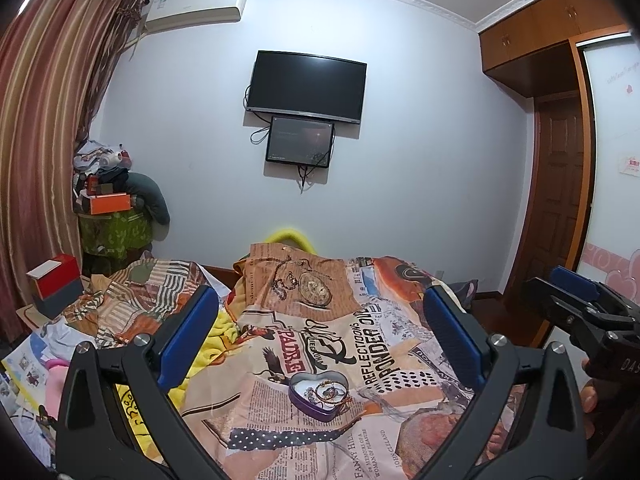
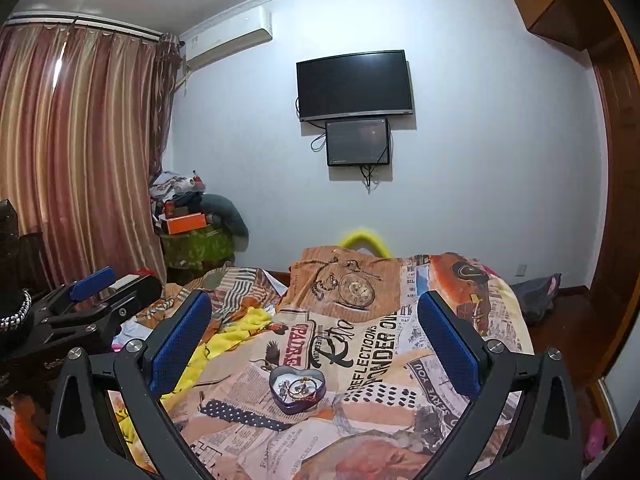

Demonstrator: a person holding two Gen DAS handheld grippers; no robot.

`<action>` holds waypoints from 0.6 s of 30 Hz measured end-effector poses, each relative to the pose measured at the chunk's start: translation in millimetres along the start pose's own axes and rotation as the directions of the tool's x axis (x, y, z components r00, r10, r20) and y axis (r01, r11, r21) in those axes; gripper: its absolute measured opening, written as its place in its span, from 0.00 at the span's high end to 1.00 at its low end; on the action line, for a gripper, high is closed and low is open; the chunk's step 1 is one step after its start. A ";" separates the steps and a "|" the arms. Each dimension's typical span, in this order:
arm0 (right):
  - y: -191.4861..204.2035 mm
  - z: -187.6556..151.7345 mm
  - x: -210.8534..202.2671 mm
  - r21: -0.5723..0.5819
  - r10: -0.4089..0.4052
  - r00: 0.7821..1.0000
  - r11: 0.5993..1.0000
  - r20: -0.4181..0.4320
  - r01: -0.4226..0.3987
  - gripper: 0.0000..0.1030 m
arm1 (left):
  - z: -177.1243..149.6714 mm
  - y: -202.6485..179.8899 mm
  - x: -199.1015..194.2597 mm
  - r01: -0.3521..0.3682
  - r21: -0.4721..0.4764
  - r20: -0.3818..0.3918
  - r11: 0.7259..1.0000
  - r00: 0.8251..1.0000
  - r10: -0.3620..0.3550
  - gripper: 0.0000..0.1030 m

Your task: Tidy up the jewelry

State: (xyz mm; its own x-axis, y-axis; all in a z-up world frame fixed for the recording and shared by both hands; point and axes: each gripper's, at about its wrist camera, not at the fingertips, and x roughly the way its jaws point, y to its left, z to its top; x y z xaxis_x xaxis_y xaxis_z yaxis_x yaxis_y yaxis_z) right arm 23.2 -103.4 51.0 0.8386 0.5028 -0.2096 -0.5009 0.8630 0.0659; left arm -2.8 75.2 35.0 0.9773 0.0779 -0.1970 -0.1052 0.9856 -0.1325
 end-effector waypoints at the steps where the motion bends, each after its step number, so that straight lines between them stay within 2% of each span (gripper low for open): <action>1: 0.0 0.2 0.2 0.000 -0.002 1.000 1.000 0.000 0.002 0.01 | -0.1 0.3 0.4 0.002 -0.002 -0.002 1.000 1.000 -0.002 0.00; 18: -3.3 0.0 0.9 0.007 0.002 1.000 1.000 -0.005 -0.002 0.01 | -1.1 -0.4 -0.9 0.022 0.004 -0.005 1.000 1.000 -0.022 0.00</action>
State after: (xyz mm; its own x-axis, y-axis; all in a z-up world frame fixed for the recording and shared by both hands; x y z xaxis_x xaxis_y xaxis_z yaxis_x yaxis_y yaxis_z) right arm 25.6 -105.8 50.6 0.8368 0.5039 -0.2142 -0.5008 0.8625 0.0727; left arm -3.8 74.5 34.2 0.9785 0.0552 -0.1988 -0.0828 0.9876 -0.1331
